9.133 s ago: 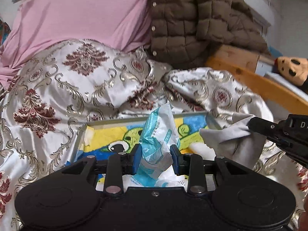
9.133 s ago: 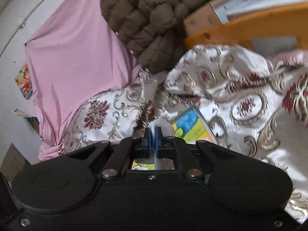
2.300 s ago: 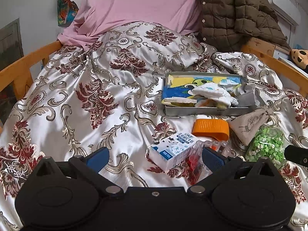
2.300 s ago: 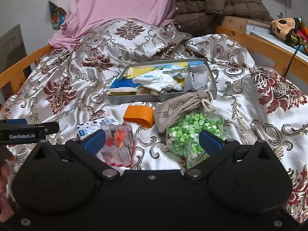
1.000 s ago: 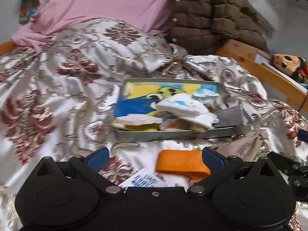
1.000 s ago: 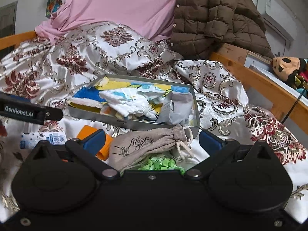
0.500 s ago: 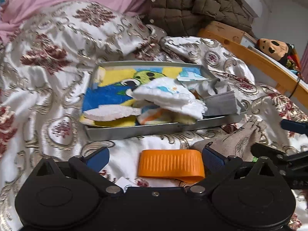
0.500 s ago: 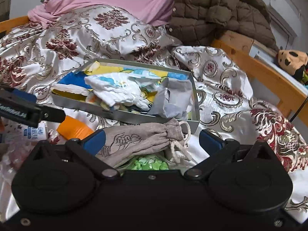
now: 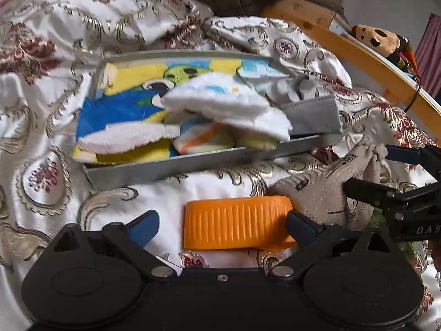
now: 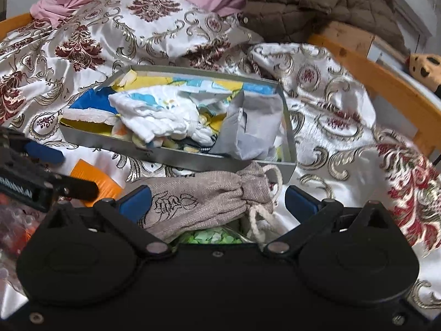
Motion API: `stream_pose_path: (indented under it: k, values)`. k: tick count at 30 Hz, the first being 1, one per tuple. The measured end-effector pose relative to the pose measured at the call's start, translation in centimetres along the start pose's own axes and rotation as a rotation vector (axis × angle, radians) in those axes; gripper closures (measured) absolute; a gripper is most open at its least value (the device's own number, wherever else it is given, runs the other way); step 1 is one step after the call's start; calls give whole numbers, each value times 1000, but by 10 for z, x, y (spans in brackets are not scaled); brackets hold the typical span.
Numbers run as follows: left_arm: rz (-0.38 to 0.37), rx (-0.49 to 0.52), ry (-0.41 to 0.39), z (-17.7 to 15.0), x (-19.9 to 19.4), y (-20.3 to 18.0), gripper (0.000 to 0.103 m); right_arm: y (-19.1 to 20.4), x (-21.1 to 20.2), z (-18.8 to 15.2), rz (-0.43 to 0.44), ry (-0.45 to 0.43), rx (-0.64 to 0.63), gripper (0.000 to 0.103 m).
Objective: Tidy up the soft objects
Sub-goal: 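Grasp the orange lid with the left tool while the right tool grasps the burlap bag, then carry the orange lid and burlap bag onto the frog tray and open the left tool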
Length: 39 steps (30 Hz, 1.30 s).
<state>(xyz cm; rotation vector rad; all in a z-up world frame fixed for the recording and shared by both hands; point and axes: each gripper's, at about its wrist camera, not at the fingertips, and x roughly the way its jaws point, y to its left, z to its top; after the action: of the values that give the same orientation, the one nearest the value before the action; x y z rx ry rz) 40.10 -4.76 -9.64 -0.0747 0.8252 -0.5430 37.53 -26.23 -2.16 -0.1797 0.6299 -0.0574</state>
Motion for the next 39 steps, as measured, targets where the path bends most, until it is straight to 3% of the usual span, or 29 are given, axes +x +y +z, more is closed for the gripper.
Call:
stream_pose_path:
  k: [3, 8, 17, 31, 35, 39]
  values:
    - [-28, -44, 23, 1, 3, 7, 10, -5, 9, 2, 20, 17, 24, 7]
    - [-63, -70, 42, 0, 10, 10, 24, -2, 16, 5, 25, 33, 14, 24]
    - [-32, -76, 45, -1, 13, 11, 39, 4, 10, 6, 15, 28, -20, 56]
    - [17, -101, 29, -2, 10, 8, 66, 22, -1, 5, 29, -13, -146, 81]
    - [30, -110, 20, 4, -2, 6, 80, 29, -12, 6, 19, -47, -188, 84]
    - [30, -116, -8, 12, -21, 1, 84, 32, -31, 13, 9, -116, -213, 85]
